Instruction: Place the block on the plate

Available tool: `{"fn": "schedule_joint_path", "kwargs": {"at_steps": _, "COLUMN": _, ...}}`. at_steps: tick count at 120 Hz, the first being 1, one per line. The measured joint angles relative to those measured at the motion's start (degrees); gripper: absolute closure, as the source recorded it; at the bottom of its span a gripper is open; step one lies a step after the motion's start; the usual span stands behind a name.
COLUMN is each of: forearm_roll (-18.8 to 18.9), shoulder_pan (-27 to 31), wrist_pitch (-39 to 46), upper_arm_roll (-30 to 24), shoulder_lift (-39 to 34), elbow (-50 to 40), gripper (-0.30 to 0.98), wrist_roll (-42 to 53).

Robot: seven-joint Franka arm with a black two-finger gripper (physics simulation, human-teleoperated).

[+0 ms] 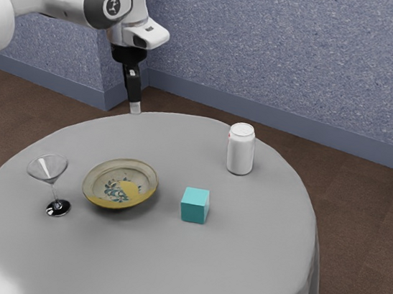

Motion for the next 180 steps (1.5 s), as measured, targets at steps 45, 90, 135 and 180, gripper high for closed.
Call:
{"fn": "schedule_joint_path", "kwargs": {"at_steps": 45, "forearm_roll": -0.2, "shoulder_pan": -1.7, "wrist_pitch": -0.8, "upper_arm_roll": 0.0, "shoulder_lift": 1.3, "elbow": -0.9, "gripper": 0.0, "wrist_roll": 0.0}}
{"fn": "schedule_joint_path", "kwargs": {"at_steps": 90, "forearm_roll": 0.6, "shoulder_pan": -7.5, "wrist_pitch": 2.1, "upper_arm_roll": -1.6, "shoulder_lift": 12.2, "elbow": 1.9, "gripper": 0.0, "wrist_roll": 4.9}}
{"fn": "schedule_joint_path", "kwargs": {"at_steps": 135, "forearm_roll": -2.0, "shoulder_pan": -9.6, "wrist_pitch": 12.4, "upper_arm_roll": -1.5, "shoulder_lift": 19.1, "elbow": 1.8, "gripper": 0.0, "wrist_roll": 10.2}}
{"fn": "schedule_joint_path", "kwargs": {"at_steps": 180, "forearm_roll": -2.1, "shoulder_pan": -9.4, "wrist_pitch": 16.7, "upper_arm_roll": -1.4, "shoulder_lift": 24.1, "elbow": 1.8, "gripper": 0.0, "wrist_roll": 13.1}}
